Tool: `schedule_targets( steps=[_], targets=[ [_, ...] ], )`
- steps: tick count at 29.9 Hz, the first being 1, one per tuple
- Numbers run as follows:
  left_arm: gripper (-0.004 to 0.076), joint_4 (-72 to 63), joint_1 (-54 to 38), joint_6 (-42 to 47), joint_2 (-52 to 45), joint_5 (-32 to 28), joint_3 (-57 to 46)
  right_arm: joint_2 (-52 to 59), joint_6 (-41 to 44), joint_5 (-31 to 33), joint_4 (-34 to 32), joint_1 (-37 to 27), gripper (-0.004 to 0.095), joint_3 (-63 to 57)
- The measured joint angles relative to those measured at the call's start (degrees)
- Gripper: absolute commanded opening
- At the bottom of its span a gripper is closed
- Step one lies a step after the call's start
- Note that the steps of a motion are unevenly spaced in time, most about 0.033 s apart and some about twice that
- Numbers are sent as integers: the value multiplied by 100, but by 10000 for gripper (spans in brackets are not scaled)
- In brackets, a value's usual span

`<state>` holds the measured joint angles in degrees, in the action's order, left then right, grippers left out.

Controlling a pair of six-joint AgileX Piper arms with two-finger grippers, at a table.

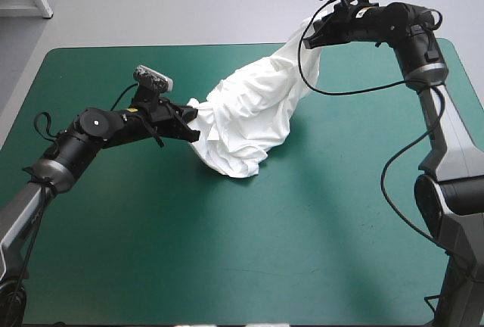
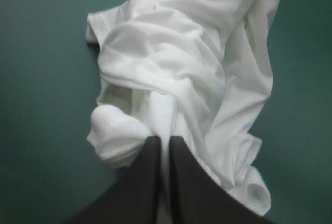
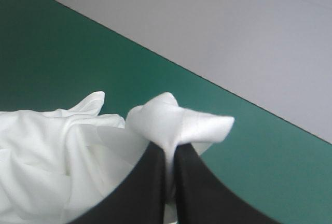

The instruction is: Fold the cloth

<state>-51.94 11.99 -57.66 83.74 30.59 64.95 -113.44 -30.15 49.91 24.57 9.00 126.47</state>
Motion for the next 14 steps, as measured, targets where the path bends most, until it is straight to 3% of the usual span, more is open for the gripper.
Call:
schedule_targets(
  steps=[4, 14],
  targets=[
    [19, 581, -25, 198, -25, 103, 827, 376, -103, 164, 24, 0, -2, 132],
    [19, 3586, -36, 2049, -116, 928, 3357, 1659, -393, 240, 52, 0, -2, 194]
  ],
)
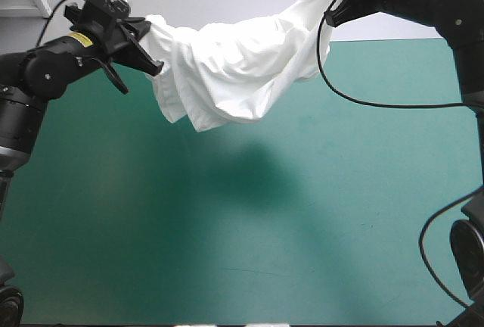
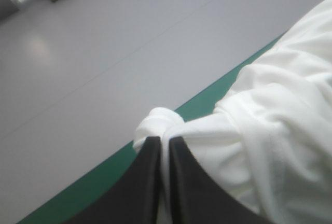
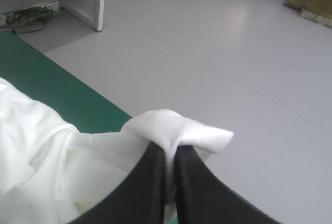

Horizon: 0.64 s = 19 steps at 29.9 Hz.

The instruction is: Fold the cloth

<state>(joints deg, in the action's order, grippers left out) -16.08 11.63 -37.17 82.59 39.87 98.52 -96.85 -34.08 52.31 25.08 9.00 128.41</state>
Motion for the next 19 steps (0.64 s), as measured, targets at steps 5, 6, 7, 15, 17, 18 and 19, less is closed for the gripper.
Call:
schedule_targets(
  steps=[5, 6, 7, 15, 17, 18, 19],
  targets=[
    [19, 686, 0, 301, -41, 679, 1133, 650, -64, 2, 12, 0, -2, 5],
    [19, 748, 0, 327, -71, 805, 1285, 786, -64, 16, 12, 0, -2, 4],
    [19, 777, 0, 363, -115, 921, 1502, 924, -64, 51, 12, 0, -2, 11],
    [19, 813, 0, 514, -798, 1637, 2009, 1812, 130, 1096, 9, 0, 5, 40],
    [19, 813, 0, 630, -1140, 1716, 1829, 2051, 287, 1446, 9, 0, 5, -85],
    [19, 813, 0, 718, -1345, 1738, 1681, 2187, 347, 1587, 9, 0, 5, -244],
    [19, 819, 0, 825, -1563, 1744, 1498, 2337, 401, 1670, 9, 0, 5, -421]
  ],
)
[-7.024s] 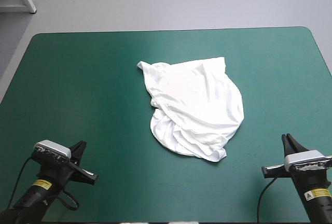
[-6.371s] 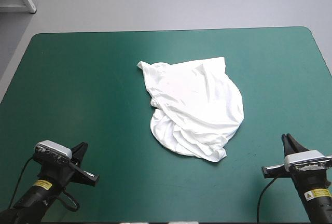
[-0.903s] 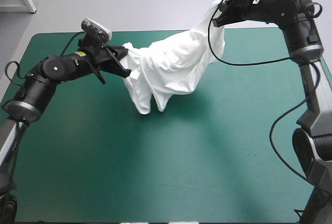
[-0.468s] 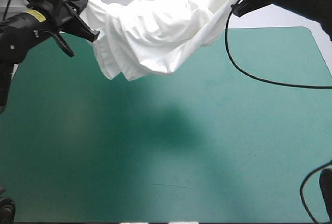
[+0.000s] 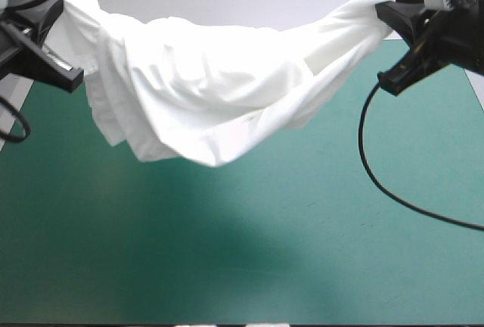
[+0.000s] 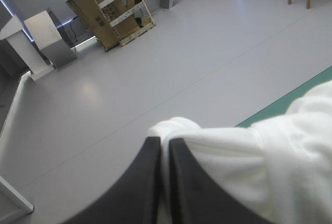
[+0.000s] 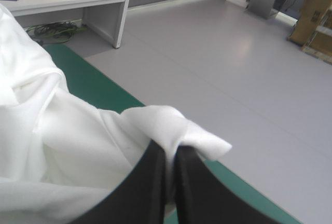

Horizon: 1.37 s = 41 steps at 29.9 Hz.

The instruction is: Fold the cloth

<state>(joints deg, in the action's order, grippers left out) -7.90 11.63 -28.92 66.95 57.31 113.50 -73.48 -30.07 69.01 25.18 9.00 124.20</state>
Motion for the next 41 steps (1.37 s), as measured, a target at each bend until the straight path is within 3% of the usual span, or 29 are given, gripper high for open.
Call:
schedule_targets(
  steps=[4, 12, 19, 23, 29, 37, 41],
  targets=[
    [19, 12, 0, 378, -865, 13, -924, 661, 209, 129, -11, 0, 5, -894],
    [19, -79, 0, 996, -2532, 127, -3227, 2381, 549, 97, -35, 0, 5, -3805],
    [19, -599, 0, 1229, -3059, 45, -4799, 3109, 737, -359, 213, 0, 5, -5949],
    [19, -753, 0, 1229, -2932, -322, -5641, 3046, 578, -874, 443, 0, 3, -6930],
    [19, -711, 0, 1229, -2240, -1368, -6692, 2320, 312, -2105, 444, 0, 0, -7818],
    [19, -677, 0, 866, -378, -3189, -6850, 277, -380, -3582, 578, 0, 0, -7536],
    [19, -623, 0, 680, 644, -3839, -6535, -846, -448, -3929, 553, 0, 12, -6898]
  ],
)
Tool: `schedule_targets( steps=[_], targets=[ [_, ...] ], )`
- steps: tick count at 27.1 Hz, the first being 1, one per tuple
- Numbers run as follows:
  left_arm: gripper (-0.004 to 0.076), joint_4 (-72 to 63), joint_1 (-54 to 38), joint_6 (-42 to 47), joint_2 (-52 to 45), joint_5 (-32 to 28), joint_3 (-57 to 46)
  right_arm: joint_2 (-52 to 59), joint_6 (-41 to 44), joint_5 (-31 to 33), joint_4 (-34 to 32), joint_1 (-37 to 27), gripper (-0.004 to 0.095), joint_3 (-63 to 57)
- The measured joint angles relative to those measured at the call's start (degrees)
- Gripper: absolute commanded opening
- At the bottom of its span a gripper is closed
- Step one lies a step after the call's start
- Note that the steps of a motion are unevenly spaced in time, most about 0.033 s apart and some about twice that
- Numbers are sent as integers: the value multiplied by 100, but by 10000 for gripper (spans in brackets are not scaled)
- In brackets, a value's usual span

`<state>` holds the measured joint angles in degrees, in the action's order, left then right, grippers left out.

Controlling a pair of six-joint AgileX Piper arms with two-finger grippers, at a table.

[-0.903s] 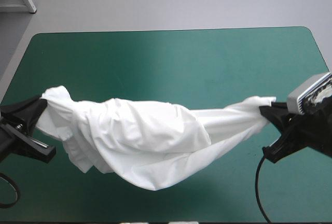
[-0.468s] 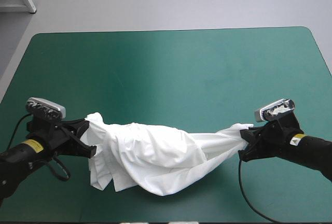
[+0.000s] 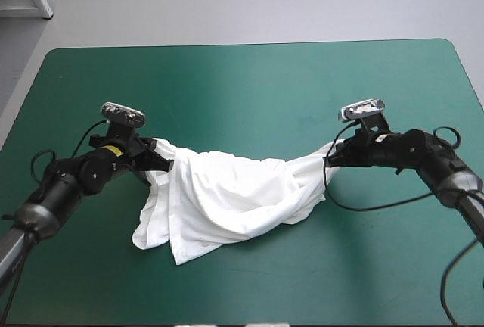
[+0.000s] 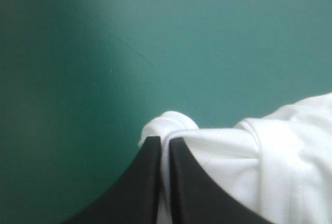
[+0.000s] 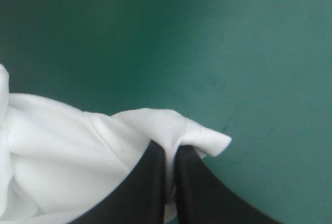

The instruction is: Fold the cloth

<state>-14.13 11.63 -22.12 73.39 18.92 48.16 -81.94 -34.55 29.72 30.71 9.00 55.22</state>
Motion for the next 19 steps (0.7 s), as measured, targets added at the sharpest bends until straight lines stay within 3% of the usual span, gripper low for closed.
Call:
schedule_targets(
  steps=[3, 5, 10, 13, 17, 19],
  targets=[
    [24, 98, 0, -73, 609, -159, 336, -597, -14, -86, -6, 0, 96, 534],
    [57, 104, 0, -78, 930, -172, 548, -881, -18, -105, -29, 0, 218, 821],
    [253, -12, 0, -27, 1410, -99, 987, -1249, -18, -162, -109, 0, 481, 1254],
    [376, 28, 0, -12, 1429, -42, 1090, -1254, -18, -308, -176, -34, 513, 1304],
    [384, 230, 0, -4, 1242, 244, 1148, -1077, 1, -258, -230, -285, 506, 1321],
    [384, 271, 0, -4, 802, 690, 1153, -731, 5, 43, -236, -399, 483, 1321]
  ],
)
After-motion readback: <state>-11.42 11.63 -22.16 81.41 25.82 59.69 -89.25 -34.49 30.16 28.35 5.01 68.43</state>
